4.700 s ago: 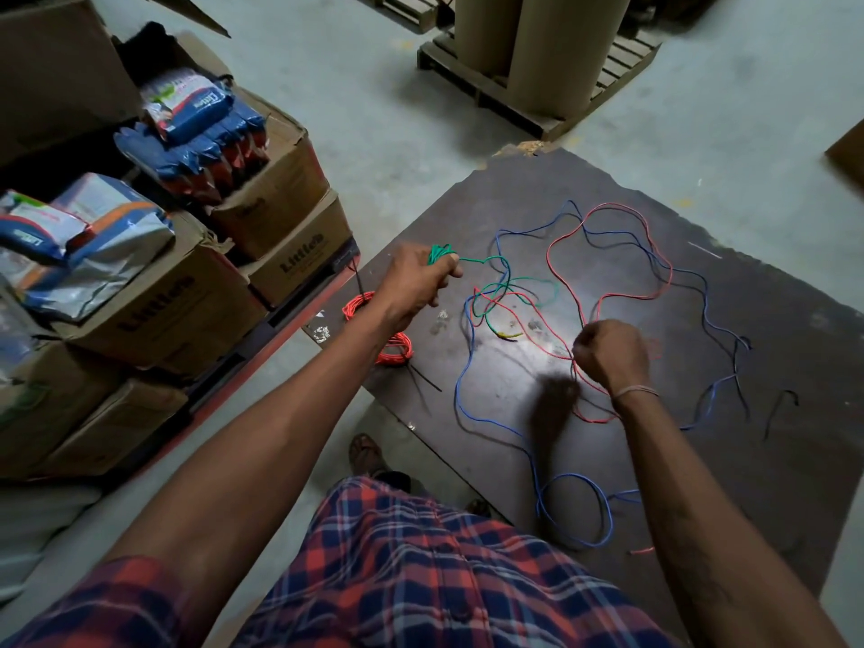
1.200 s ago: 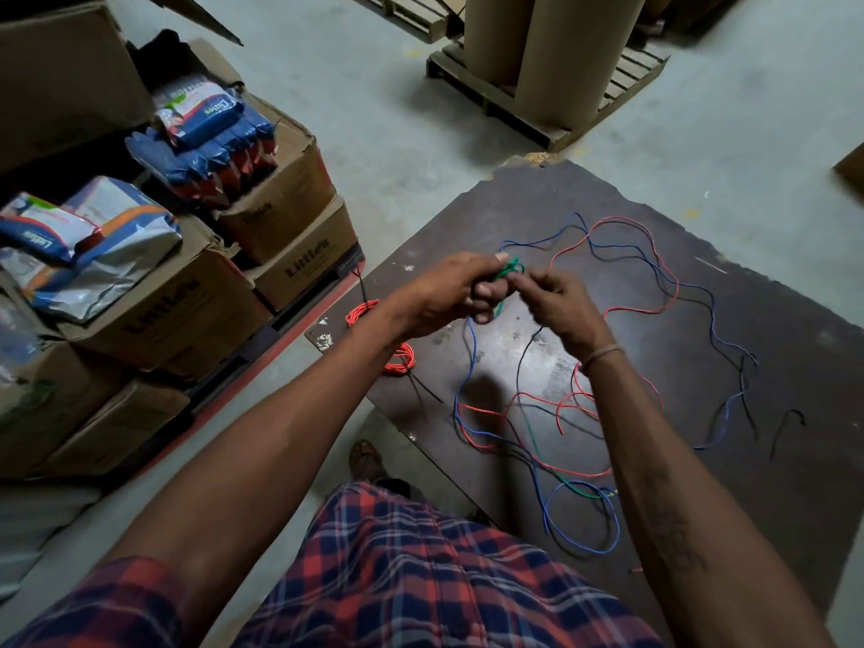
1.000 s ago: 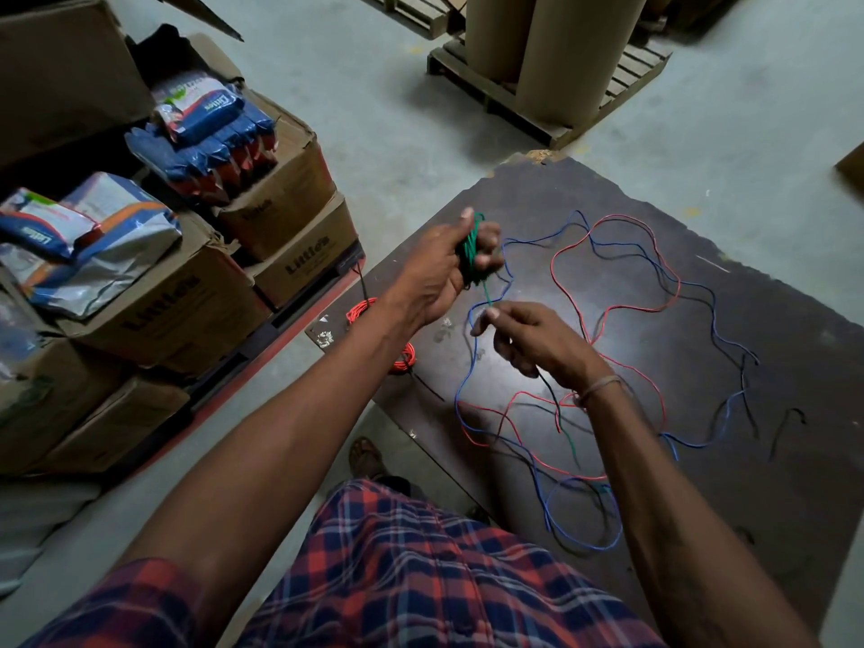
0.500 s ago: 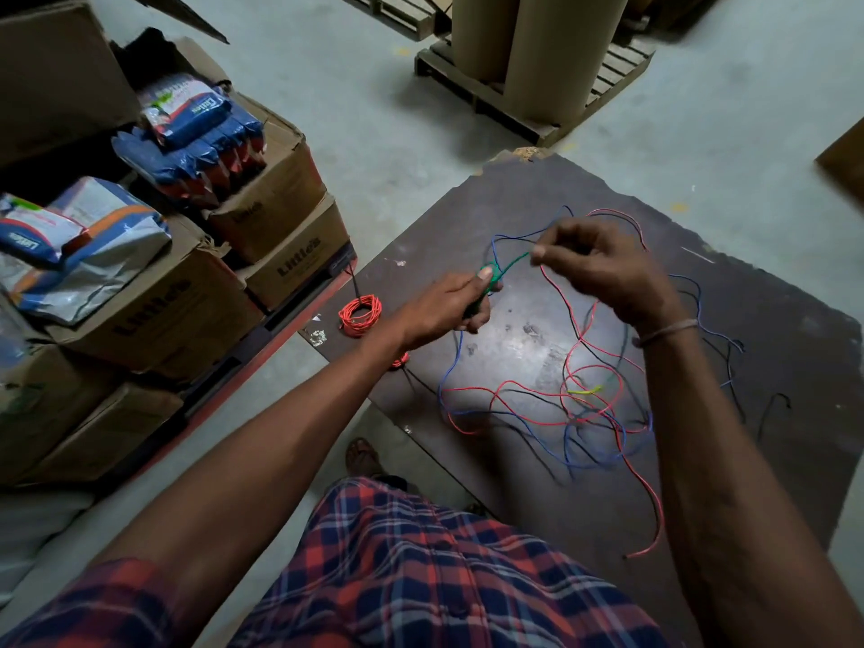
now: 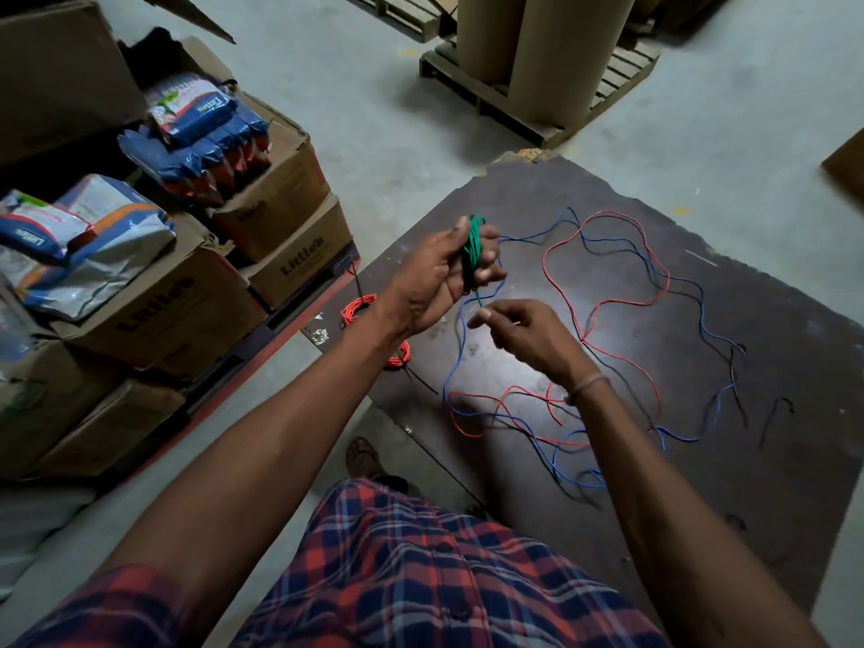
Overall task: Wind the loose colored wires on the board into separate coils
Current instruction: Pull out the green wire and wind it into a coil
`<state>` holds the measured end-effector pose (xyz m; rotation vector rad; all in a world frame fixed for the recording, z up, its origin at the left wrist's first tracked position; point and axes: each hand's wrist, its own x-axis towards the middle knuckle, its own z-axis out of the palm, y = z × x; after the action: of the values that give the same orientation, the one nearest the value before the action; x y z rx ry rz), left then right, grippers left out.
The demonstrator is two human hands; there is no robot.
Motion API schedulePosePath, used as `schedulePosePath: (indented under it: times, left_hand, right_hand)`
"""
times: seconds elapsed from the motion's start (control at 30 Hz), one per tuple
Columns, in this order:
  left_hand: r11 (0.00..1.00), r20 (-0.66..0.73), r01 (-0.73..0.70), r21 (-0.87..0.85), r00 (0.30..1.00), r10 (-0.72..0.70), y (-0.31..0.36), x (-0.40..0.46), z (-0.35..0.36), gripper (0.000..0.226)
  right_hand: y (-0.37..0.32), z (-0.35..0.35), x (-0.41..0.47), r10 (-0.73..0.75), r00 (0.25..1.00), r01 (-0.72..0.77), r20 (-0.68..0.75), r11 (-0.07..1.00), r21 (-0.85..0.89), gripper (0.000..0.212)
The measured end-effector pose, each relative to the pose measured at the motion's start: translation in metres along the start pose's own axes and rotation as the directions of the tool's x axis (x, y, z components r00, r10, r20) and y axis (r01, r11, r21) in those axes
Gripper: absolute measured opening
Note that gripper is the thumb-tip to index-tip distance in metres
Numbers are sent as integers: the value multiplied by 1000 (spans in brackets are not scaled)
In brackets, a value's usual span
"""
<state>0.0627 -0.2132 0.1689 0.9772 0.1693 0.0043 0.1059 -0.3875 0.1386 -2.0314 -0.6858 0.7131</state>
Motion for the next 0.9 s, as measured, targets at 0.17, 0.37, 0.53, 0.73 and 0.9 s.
schedulePosePath:
  times: [0.17, 0.37, 0.53, 0.73, 0.9]
  left_hand:
    - [932, -169, -12, 362, 983, 78, -7, 12, -4, 46]
    - [604, -156, 102, 790, 987, 38, -12, 11, -13, 69]
    - [475, -74, 130, 870, 988, -135, -6, -4, -7, 89]
    - [668, 51, 127, 733, 969, -240, -5, -12, 7, 87]
    - [708, 53, 155, 689, 963, -262, 2, -14, 18, 76]
  right_hand:
    - [-14, 2, -11, -81, 995, 92, 51, 947, -309, 27]
    - [-32, -30, -18, -166, 985, 160, 36, 833, -530, 16]
    - [-48, -78, -12, -266, 963, 191, -36, 775, -602, 13]
    - [-51, -104, 10, -434, 886, 258, -166, 757, -601, 9]
    - [-41, -96, 22, -495, 812, 293, -309, 804, -518, 9]
